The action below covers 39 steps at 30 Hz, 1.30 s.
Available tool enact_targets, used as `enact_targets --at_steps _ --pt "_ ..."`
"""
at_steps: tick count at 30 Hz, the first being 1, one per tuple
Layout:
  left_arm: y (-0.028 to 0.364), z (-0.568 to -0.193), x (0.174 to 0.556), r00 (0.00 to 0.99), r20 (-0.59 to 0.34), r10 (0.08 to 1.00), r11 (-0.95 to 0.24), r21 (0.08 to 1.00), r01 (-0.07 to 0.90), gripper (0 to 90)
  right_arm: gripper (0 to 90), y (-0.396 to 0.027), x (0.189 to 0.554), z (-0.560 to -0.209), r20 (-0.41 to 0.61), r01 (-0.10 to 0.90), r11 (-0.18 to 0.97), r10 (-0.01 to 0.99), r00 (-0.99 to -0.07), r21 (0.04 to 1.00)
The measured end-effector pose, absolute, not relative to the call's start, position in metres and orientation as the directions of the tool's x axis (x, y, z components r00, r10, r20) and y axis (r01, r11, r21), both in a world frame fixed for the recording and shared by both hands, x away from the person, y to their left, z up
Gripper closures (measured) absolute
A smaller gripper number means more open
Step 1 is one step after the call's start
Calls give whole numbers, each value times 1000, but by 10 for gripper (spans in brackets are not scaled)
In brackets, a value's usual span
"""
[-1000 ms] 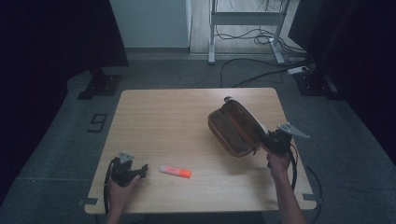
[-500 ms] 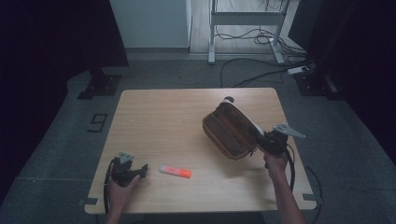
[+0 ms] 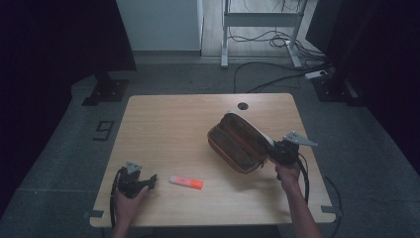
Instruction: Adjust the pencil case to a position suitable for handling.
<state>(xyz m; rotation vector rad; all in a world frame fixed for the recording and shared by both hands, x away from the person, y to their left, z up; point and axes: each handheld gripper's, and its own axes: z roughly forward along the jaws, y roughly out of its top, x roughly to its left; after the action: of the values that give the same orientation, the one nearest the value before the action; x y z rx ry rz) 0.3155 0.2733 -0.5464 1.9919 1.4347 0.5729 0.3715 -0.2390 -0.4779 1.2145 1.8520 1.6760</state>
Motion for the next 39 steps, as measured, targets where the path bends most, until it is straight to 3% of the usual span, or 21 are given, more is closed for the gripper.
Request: enact_targets --at_steps 27,31,36,37,39 --pt "273 -546 316 324 -7 946 -228 694 683 184 799 -213 386 -507 189 387 108 735 -652 916" --pt "273 -546 316 324 -7 946 -229 694 683 184 755 -209 388 -512 100 384 202 765 -636 901" --pt "273 -546 316 324 -7 946 -229 694 683 184 740 -208 390 -515 90 382 208 771 -631 900" --pt "273 -546 316 324 -7 946 -229 694 683 184 672 -208 388 -514 84 380 210 775 -627 901" --pt "273 -546 316 324 -7 946 -229 694 683 184 624 -209 387 -513 78 379 210 782 -619 901"
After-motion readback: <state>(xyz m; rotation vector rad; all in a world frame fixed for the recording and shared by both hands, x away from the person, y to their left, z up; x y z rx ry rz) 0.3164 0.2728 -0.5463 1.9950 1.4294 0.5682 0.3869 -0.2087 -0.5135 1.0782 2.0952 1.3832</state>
